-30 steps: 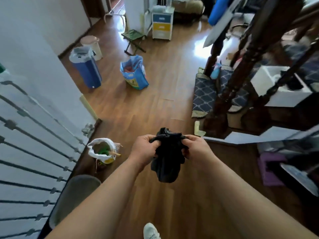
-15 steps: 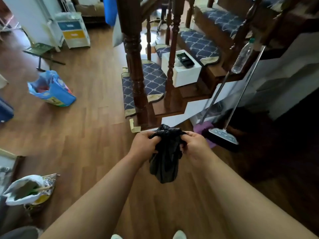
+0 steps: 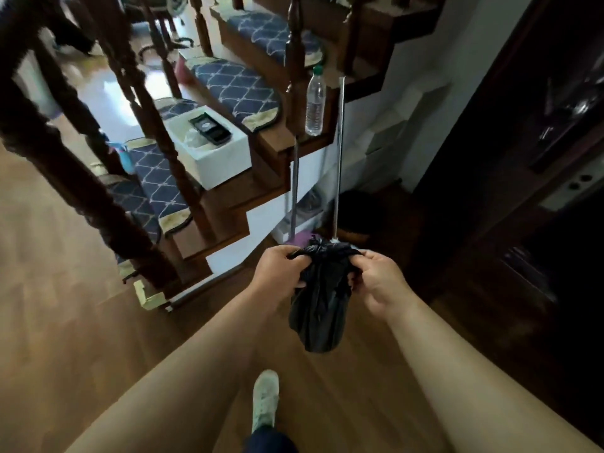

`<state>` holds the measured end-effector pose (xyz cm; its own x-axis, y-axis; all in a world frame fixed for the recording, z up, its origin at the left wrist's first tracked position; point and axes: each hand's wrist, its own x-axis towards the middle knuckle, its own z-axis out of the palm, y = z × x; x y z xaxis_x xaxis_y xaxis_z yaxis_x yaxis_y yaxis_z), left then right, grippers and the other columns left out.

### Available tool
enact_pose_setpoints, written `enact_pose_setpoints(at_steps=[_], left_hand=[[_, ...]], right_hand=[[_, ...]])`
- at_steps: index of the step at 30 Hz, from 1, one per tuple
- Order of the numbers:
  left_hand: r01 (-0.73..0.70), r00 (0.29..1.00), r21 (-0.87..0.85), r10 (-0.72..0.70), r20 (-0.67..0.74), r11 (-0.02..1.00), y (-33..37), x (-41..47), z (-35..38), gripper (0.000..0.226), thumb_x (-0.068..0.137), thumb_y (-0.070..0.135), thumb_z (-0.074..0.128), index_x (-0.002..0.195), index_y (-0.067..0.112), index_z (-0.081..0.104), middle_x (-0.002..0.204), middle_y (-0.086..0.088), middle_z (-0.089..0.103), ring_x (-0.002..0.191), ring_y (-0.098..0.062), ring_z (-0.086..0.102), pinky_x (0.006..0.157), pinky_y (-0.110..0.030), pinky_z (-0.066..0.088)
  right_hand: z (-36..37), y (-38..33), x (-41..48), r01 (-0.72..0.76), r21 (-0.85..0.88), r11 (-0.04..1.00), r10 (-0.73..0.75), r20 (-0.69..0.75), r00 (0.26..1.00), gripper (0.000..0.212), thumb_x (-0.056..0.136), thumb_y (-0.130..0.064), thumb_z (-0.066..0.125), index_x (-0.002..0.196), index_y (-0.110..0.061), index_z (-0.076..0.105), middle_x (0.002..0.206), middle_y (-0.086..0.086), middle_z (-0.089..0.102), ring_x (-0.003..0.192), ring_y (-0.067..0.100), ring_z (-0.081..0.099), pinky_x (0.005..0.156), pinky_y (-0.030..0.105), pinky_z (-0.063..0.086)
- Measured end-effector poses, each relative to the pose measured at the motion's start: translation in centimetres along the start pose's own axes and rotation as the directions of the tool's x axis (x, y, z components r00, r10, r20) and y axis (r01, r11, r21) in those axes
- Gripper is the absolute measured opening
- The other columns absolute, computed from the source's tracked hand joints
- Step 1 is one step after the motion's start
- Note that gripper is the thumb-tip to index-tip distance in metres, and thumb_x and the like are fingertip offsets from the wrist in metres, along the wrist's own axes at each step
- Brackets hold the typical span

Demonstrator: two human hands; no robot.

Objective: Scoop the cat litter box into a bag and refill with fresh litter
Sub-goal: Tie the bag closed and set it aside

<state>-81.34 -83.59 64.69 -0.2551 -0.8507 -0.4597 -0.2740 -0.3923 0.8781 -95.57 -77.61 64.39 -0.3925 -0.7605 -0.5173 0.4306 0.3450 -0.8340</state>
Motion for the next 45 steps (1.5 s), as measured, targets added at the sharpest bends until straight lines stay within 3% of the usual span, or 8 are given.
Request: enact_pose_setpoints(at_steps=[5,9,17,22,28,36,39,45], left_hand=[[-0.030,0.991,0.114,0.015,0.132,0.993,4.0,8.4,3.4,0.010,0.094,0.012,0.060,0.099,0.011,0.069,0.080,0.001,0.068,0.072,-0.013,0.066,0.070,-0.027,0.059],[-0.032,0.982,0.221,-0.011,0.190,0.975,7.3,14.3,5.6,0.009,0.094,0.014,0.059,0.092,0.014,0.067,0.073,0.002,0.066,0.058,-0.011,0.063,0.047,-0.017,0.050],[0.035,0.969,0.211,-0.084,0.232,0.977,11.9,27.5,12.1,0.010,0.091,0.009,0.063,0.098,0.008,0.069,0.079,-0.005,0.069,0.070,-0.021,0.067,0.075,-0.036,0.060],[0.055,0.976,0.191,-0.093,0.196,0.980,12.9,36.1,16.8,0.006,0.087,0.010,0.067,0.090,0.015,0.068,0.077,-0.001,0.068,0.071,-0.015,0.066,0.067,-0.028,0.059],[0.134,0.982,0.120,-0.148,0.120,0.984,12.1,46.4,23.4,0.005,0.088,0.009,0.065,0.089,0.013,0.067,0.076,-0.002,0.063,0.074,-0.014,0.062,0.077,-0.034,0.059],[0.175,0.977,0.138,-0.189,0.097,0.975,8.0,57.8,28.9,0.005,0.089,0.013,0.064,0.087,0.017,0.065,0.073,-0.002,0.062,0.067,-0.014,0.059,0.082,-0.041,0.056],[0.193,0.974,0.140,-0.207,0.094,0.971,6.2,62.2,30.4,0.020,0.089,0.012,0.064,0.071,0.020,0.060,0.067,-0.002,0.058,0.062,-0.015,0.055,0.083,-0.044,0.055],[0.166,0.979,0.237,-0.188,0.074,0.957,1.9,69.7,33.1,0.017,0.084,0.012,0.065,0.068,0.019,0.063,0.069,-0.011,0.060,0.073,-0.025,0.060,0.085,-0.052,0.053]], right_hand=[[-1.9,-4.0,7.1,0.024,-0.018,1.000,-0.026,-0.132,0.991,0.025,0.097,-0.001,0.047,0.081,-0.010,0.064,0.062,0.003,0.059,0.048,0.011,0.044,0.050,0.024,0.034],[-2.9,-6.7,12.1,-0.022,0.012,1.000,0.024,-0.215,0.976,0.022,0.097,-0.002,0.048,0.084,-0.009,0.064,0.069,0.006,0.060,0.054,0.013,0.046,0.054,0.026,0.035],[-5.8,-11.7,24.2,-0.014,0.122,0.992,0.055,-0.340,0.939,0.021,0.096,0.002,0.049,0.085,-0.008,0.064,0.073,0.007,0.061,0.057,0.014,0.048,0.055,0.025,0.038],[-9.4,-13.6,34.2,-0.034,0.118,0.992,0.078,-0.389,0.918,0.017,0.094,0.000,0.053,0.086,-0.010,0.064,0.072,0.007,0.059,0.054,0.013,0.045,0.051,0.023,0.039],[-13.4,-14.4,46.4,-0.082,0.148,0.986,0.138,-0.424,0.895,0.019,0.093,0.000,0.054,0.083,-0.014,0.062,0.074,0.006,0.061,0.053,0.013,0.047,0.048,0.023,0.040],[-17.3,-12.2,58.9,-0.093,0.053,0.994,0.107,-0.421,0.901,0.018,0.093,0.000,0.053,0.094,-0.010,0.068,0.081,0.006,0.065,0.060,0.013,0.050,0.057,0.024,0.042],[-18.3,-10.7,63.7,-0.111,0.008,0.994,0.104,-0.419,0.902,0.017,0.094,-0.003,0.053,0.096,-0.011,0.068,0.084,0.005,0.066,0.065,0.015,0.054,0.063,0.026,0.047],[-20.0,-6.8,71.4,-0.186,-0.071,0.980,0.140,-0.420,0.897,0.014,0.098,-0.006,0.050,0.102,-0.015,0.060,0.083,0.001,0.061,0.071,0.013,0.058,0.075,0.028,0.053]])
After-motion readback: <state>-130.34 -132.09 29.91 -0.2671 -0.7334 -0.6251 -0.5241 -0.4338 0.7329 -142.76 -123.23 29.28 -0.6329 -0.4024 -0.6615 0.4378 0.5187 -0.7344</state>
